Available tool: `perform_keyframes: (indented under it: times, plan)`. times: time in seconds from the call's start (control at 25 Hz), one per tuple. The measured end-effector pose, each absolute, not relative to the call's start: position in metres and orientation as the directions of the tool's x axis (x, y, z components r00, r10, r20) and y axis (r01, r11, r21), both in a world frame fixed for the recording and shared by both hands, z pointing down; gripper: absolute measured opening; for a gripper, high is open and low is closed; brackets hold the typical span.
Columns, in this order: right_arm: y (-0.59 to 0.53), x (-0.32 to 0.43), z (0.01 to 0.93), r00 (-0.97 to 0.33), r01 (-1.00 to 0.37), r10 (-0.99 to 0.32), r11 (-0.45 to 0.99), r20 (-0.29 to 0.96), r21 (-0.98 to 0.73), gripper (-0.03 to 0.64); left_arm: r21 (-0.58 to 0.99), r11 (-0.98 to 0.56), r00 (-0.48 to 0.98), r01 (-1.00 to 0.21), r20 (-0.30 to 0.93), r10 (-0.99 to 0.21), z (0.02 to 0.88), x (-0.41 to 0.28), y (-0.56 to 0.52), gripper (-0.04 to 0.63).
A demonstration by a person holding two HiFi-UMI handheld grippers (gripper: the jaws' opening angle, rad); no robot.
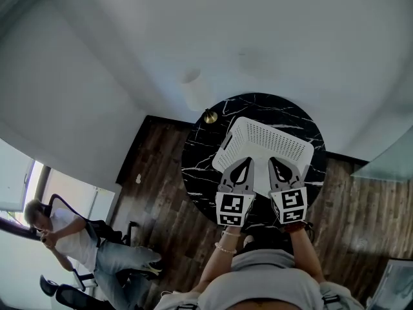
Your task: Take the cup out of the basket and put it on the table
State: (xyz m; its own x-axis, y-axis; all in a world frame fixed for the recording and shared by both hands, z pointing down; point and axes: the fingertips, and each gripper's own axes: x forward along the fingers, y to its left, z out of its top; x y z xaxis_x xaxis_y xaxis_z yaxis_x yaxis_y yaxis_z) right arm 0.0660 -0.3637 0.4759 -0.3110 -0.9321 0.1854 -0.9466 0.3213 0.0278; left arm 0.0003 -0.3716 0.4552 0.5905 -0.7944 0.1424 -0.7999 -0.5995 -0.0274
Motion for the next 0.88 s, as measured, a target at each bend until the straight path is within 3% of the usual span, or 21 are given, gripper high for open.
perform_keyframes:
  times: [0.48, 0.88]
  plan:
    - [-0.411, 0.069, 0.535, -0.385, -0.917, -0.860, 0.397, 0.334, -0.035, 0.008, -0.007, -0.553, 0.539, -0.833, 0.211, -0.815, 0.479, 0.009, -0.396, 0.005]
    - [-0.449, 0.059, 0.612, -0.480, -0.838, -0.659, 0.539, 0.579, -0.081, 0.014, -0.014, -0.519, 0.503, -0.854, 0.230, -0.833, 0.484, -0.001, -0.411, 0.005]
